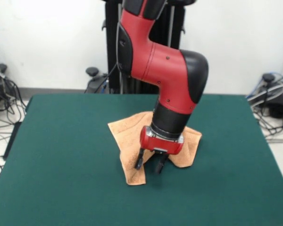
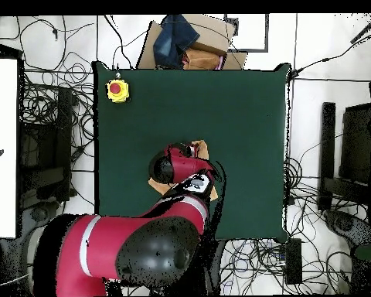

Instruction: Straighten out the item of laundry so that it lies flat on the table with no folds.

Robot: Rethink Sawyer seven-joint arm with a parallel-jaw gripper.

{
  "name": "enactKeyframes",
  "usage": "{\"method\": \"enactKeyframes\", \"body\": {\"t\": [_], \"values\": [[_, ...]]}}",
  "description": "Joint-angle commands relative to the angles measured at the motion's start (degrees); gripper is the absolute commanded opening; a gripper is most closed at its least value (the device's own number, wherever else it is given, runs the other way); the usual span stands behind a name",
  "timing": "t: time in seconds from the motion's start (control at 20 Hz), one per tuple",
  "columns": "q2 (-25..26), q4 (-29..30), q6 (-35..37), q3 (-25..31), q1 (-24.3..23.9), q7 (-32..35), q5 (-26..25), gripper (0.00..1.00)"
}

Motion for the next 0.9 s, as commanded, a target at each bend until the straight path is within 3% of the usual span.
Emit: {"method": "enactKeyframes", "body": {"t": [0.05, 0.35, 0.9], "values": [[1.7, -5.1, -2.7, 2.8, -0.8, 6.5, -2.3, 1.0], [1.9, -6.5, -0.7, 2.3, -0.6, 6.1, -2.4, 1.0], [4.9, -8.7, 6.0, -5.4, 4.7, 4.8, -1.7, 1.0]]}}
